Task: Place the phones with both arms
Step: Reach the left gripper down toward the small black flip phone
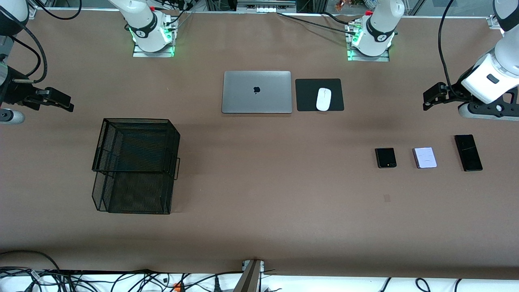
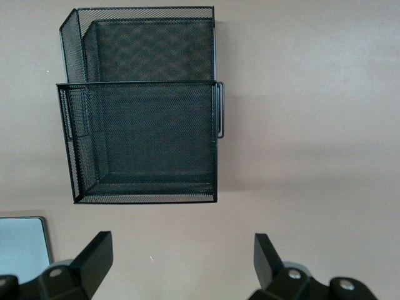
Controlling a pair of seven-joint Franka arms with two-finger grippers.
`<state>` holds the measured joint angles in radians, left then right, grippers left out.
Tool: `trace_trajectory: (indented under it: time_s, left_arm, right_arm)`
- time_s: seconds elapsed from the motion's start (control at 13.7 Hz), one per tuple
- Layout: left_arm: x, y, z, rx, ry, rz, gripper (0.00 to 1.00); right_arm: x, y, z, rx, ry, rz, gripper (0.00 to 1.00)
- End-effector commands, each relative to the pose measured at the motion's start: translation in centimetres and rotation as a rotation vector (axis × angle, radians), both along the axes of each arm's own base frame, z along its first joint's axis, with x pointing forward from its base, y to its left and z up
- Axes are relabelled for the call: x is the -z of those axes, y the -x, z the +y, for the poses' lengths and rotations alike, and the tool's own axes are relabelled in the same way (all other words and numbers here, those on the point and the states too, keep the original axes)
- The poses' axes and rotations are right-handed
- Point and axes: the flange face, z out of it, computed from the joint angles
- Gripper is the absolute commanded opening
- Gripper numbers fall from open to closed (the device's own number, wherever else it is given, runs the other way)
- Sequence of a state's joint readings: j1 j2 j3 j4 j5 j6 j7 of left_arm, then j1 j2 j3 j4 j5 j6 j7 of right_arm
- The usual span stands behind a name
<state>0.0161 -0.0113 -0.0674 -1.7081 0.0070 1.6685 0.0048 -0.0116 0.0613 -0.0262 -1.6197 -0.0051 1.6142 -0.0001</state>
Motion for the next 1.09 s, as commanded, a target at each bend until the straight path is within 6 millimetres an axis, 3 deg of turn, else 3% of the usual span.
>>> trace_trajectory:
  time_s: [0.0,0.29,0.58,1.02]
  left_arm:
    - [-0.3,-0.5,-0.1,0.006,0.007,0.012,1.0]
    - [-0.7,-1.9,0.6,-0.006,0.011,-0.003,1.0]
    - [-0.8,-1.6,-1.6,0.024,-0.008,0.035,1.0]
    - [0.2,-2.0,-0.5,0.003,-0.003,0.066,1.0]
  right_arm:
    - [-0.2,0.0,-0.2,0.001,-0.006,-0.001,1.0]
    - [-0.2,0.0,-0.1,0.003,-0.01,-0.006,1.0]
    - [-0.2,-0.1,-0.2,0.005,-0.01,-0.01,1.0]
    - [-0.2,-0.2,-0.2,0.001,-0.004,-0.01,1.0]
